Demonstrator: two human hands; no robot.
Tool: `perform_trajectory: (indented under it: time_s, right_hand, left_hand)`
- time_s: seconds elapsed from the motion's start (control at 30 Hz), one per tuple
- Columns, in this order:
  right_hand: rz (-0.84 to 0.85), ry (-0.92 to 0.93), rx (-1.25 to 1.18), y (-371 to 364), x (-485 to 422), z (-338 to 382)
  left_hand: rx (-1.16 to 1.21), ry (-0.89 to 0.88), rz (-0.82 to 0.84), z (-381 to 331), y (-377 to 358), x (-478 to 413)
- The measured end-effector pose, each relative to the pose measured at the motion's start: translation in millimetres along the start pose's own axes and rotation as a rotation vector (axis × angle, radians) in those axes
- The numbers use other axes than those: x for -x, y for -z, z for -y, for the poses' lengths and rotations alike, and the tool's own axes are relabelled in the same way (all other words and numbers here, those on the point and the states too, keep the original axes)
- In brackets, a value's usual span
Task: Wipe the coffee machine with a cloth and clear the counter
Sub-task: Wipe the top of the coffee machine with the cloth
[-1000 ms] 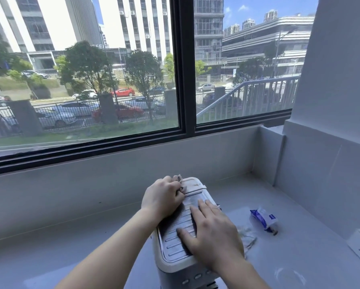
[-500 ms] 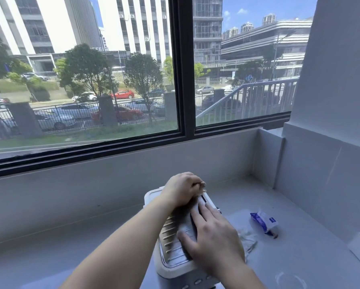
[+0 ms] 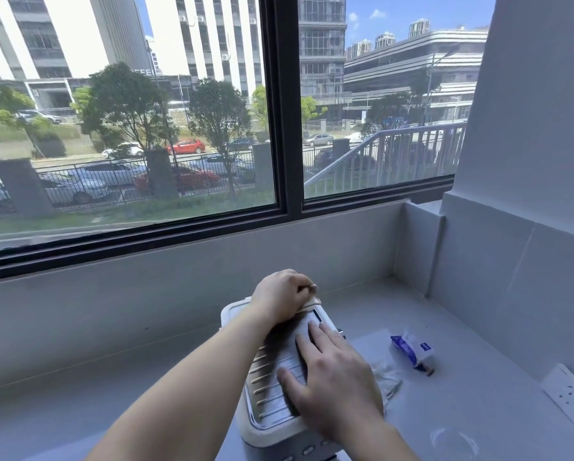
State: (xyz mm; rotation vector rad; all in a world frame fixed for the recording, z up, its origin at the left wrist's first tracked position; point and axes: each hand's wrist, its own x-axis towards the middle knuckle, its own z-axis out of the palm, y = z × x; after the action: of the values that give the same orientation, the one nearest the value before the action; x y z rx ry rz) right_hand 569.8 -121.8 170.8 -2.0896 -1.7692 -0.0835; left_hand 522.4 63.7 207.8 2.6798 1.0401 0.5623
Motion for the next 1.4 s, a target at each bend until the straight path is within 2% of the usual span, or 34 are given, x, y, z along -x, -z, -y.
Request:
perform_trajectory:
  time_s: [0.13,0.33,0.43,0.6,0.77,0.97,1.13,1.23,1.4]
  right_hand:
    - [-0.010,-0.012,-0.002,1.0,1.3,1.4]
    - [-0.011,-0.023,0.001,-0.8,1.1,1.1]
    - [-0.006,-0.025,0.004,-0.9,0.0,1.2]
    - [0.003,-0.035,0.015,0.9,0.1,2.4]
    - [0.010,-0.050,0.046,0.5,0.1,3.9]
    - [0.016,0.003,0.085,-3.4,-2.2,-0.5]
    - [-0.016,0.025,0.009,0.1,-0.4,-0.2]
    - [-0.032,0.024,0.020,0.5,1.3,0.6]
    - [-0.023,-0.005,0.038,1.3,2.1,-0.7]
  left_hand:
    - [-0.064,0.132,-0.068,13.3,2.6,12.7]
    - [-0.077,0.157,-0.182,48.5,12.4,57.2]
    - [-0.052,0.226,-0.226,64.5,18.3,69.8]
    - [-0.015,0.281,-0.279,54.6,17.1,75.5]
    - [0.036,0.216,-0.365,39.5,14.4,104.2]
    - [0.140,0.133,-0.336,-2.1,15.6,163.9]
    - [0.189,0.028,-0.369,-26.6,8.9,210.4]
    - [0.186,0.040,-0.390,-21.2,10.3,202.7]
    - [0.185,0.242,-0.363,8.7,17.4,146.8]
